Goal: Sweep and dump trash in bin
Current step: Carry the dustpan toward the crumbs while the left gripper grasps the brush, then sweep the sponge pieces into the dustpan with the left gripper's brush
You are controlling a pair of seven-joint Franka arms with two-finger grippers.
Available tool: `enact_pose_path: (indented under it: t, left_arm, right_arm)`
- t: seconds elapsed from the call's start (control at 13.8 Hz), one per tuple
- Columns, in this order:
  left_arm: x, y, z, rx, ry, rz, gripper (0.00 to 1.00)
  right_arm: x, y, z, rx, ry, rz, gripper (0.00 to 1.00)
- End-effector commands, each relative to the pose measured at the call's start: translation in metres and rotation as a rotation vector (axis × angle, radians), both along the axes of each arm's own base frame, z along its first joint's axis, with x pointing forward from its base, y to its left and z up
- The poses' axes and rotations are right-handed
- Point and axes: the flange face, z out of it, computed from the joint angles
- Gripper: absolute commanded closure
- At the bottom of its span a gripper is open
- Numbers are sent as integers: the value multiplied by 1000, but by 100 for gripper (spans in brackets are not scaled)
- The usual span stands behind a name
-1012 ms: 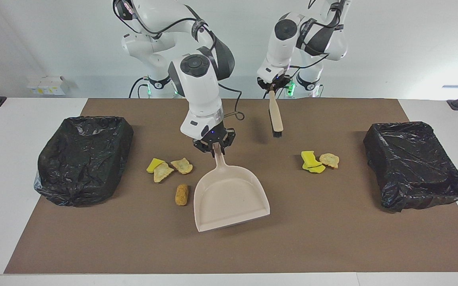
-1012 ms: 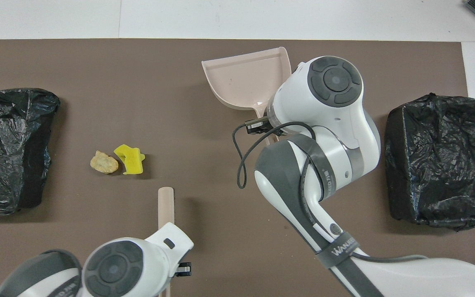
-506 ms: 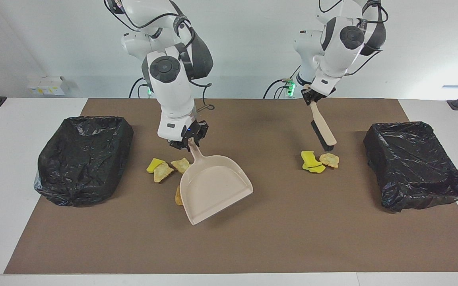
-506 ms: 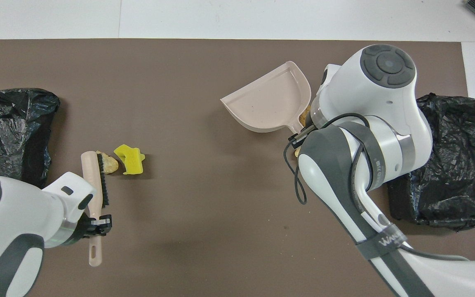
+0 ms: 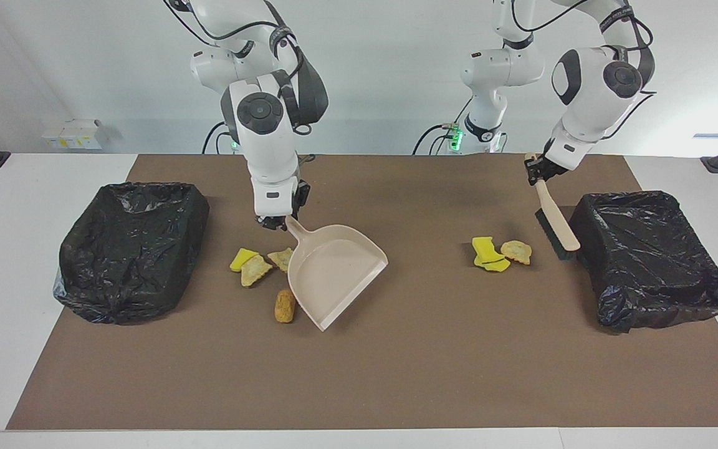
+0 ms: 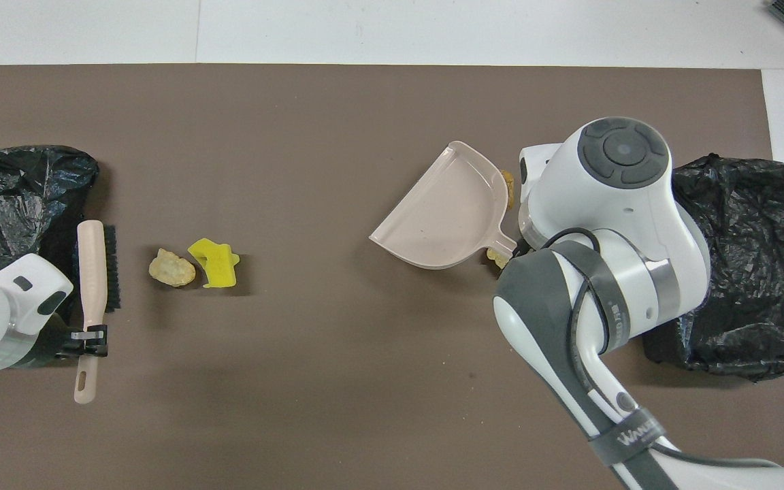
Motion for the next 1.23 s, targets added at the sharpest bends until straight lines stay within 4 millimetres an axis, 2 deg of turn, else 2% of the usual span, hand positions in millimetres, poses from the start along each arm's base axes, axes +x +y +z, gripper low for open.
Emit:
enact_pose_path:
  t: [0.0, 0.07, 0.22, 0.36, 0.43, 0.58, 0.72, 0.94, 1.16]
  left_arm:
    - [8, 19, -22, 9, 23, -37, 100]
    - [11, 14, -27, 12, 14, -43, 100]
    - [12, -1, -55, 22, 34, -9, 100]
    - [9, -20, -60, 36, 29, 10, 100]
    - [9, -34, -60, 41, 26, 12, 100]
    - [6, -65, -71, 57, 37, 31, 100]
    - [5, -95, -71, 59, 13, 45, 100]
    - [0, -152, -83, 21, -13, 60, 100]
    - [1, -194, -79, -29, -58, 48, 100]
  right_arm:
    - [-24, 0, 1, -26, -21, 159, 100]
    - [-30, 1, -4, -20, -27, 218, 100]
    - [-39, -2, -14, -26, -43, 320, 100]
    - [-46, 6, -32, -78, -41, 464, 100]
    - [-46, 7, -37, -78, -48, 518, 100]
    - [-34, -16, -44, -55, -23, 663, 100]
    - [-40, -20, -50, -49, -5, 673, 100]
    - [-49, 0, -48, -48, -13, 716, 100]
    - [-45, 6, -53, -40, -46, 737, 100]
